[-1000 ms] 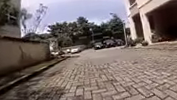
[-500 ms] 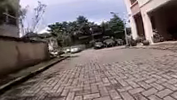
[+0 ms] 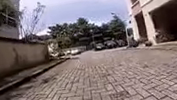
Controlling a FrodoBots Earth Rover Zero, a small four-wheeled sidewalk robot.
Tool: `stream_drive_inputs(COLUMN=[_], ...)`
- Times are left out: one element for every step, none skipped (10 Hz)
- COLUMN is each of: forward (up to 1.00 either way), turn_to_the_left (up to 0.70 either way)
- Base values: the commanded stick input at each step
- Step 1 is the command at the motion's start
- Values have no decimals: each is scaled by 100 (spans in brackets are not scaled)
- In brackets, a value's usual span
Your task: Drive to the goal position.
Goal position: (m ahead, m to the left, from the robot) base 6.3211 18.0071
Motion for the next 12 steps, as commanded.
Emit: stream_drive_inputs(forward=[50,50,50,50,50,50,50,50,50,50,50,50], turn_to_the_left=[0,0,0,0,0,0,0,0,0,0,0,0])
